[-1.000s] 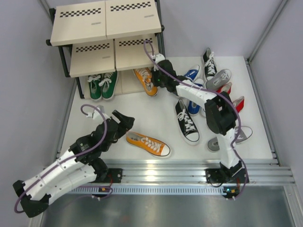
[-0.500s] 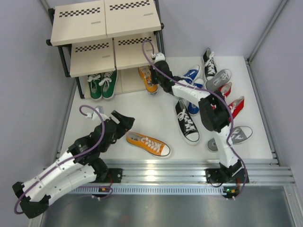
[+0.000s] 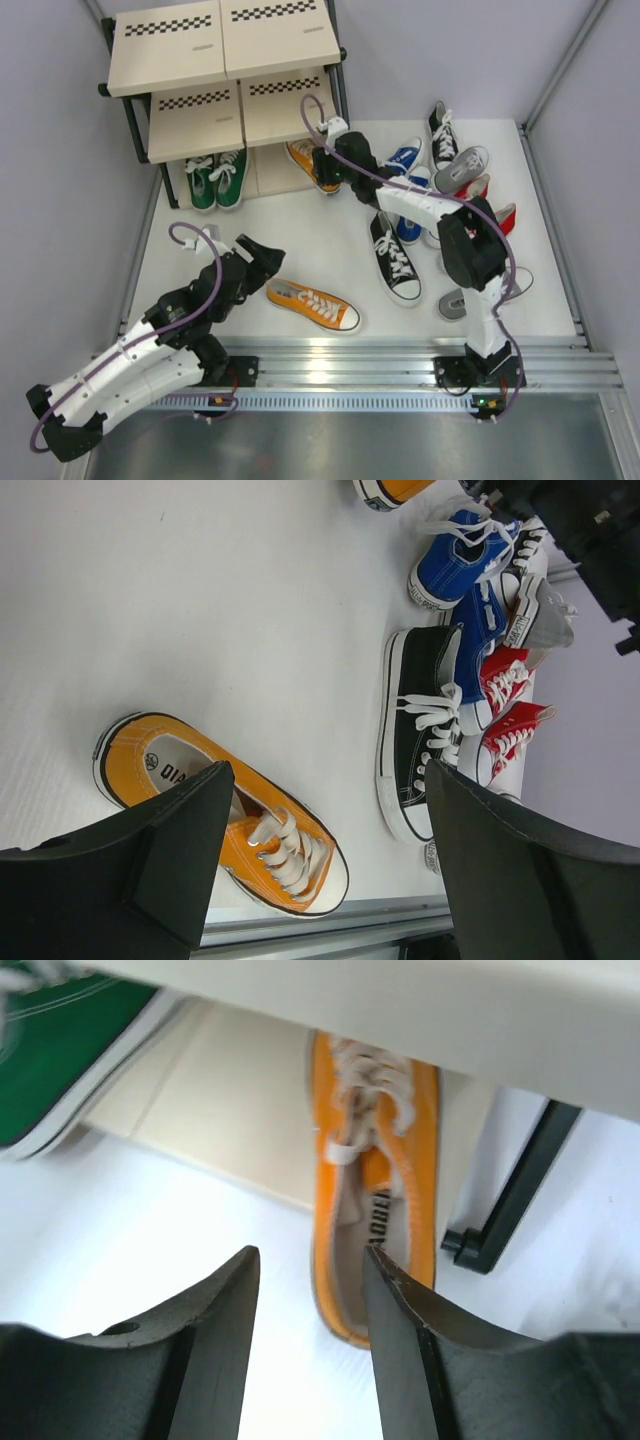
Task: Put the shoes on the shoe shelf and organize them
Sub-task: Place the shoe at the shoe shelf.
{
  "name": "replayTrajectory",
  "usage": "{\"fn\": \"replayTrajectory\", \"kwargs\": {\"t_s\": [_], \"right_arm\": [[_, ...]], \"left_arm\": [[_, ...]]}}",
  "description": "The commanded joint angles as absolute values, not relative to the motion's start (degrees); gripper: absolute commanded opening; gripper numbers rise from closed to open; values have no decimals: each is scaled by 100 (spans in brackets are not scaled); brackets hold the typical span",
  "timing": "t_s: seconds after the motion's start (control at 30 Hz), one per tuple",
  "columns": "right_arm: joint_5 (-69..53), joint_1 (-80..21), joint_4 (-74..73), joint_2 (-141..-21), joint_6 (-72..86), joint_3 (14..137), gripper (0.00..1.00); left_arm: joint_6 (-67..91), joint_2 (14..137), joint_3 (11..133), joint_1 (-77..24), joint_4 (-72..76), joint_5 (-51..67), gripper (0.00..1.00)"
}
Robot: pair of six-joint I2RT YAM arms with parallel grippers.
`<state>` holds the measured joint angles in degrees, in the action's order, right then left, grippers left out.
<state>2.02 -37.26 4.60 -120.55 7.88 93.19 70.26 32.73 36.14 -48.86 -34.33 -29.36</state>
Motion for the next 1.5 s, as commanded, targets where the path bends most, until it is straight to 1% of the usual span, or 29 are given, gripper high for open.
{"fn": "replayTrajectory", "kwargs": {"t_s": [0.0, 0.07, 0.1, 0.13, 0.27, 0.3, 0.33, 0.37, 0.4, 0.43, 0.47, 0.63, 0.83, 0.97, 1.1, 1.23, 1.4, 1.47], "right_arm": [[-1084, -3744, 609, -11050, -224, 9194, 46], [-1746, -3622, 65, -10899, -543, 9141, 47], [-2584, -3560, -173, -10811, -910, 9141, 47], [-2923, -3394, -393, -10802, -1088, 9210, 47], [-3883, -3007, -1501, -10924, -1870, 9457, 50], [-4085, -2945, -2025, -10977, -2499, 9492, 49], [-3948, -2875, -2169, -10995, -2670, 9544, 48], [-3833, -2865, -2284, -11004, -2785, 9545, 41], [-3675, -2857, -2442, -10987, -3030, 9519, 36], [-3596, -2848, -2461, -10986, -3111, 9492, 29], [-3482, -2856, -2452, -10986, -3137, 9475, 25], [-2506, -2944, -2487, -11381, -3146, 9772, 13], [-1899, -3208, -2391, -11944, -3814, 10001, 11], [-1662, -3252, -2689, -12566, -3998, 10624, 8], [-1442, -3252, -2961, -12876, -4227, 10986, 6], [-1494, -3261, -2814, -13025, -4219, 11100, 6], [-1722, -3270, -2523, -13017, -3780, 11153, 5], [-1758, -3296, -2339, -12955, -3570, 11118, 2]], "left_arm": [[6768, 3199, 3700, -4904, -3384, -2962, 82], [6680, 3190, 3718, -4904, -3384, -2979, 82], [6610, 3190, 3735, -4904, -3384, -2979, 82], [6583, 3208, 3735, -4904, -3384, -2979, 82], [6425, 3252, 3762, -4904, -3384, -2997, 82], [6364, 3278, 3788, -4904, -3375, -3006, 82], [6328, 3331, 3805, -4904, -3384, -3006, 82], [6293, 3348, 3814, -4904, -3384, -3015, 82], [6241, 3375, 3849, -4904, -3384, -3015, 83], [6205, 3445, 3858, -4904, -3375, -3015, 83], [6196, 3489, 3867, -4904, -3384, -3006, 82], [6082, 3656, 3885, -4904, -3314, -2945, 83], [6047, 3700, 3894, -4904, -3322, -2900, 82], [6134, 3648, 3858, -4904, -3322, -2839, 82], [6187, 3656, 3832, -4904, -3331, -2830, 82], [6170, 3709, 3876, -4904, -3313, -2874, 83], [6082, 3779, 3937, -4904, -3305, -2892, 82], [6082, 3771, 3938, -4904, -3305, -2900, 83]]}}
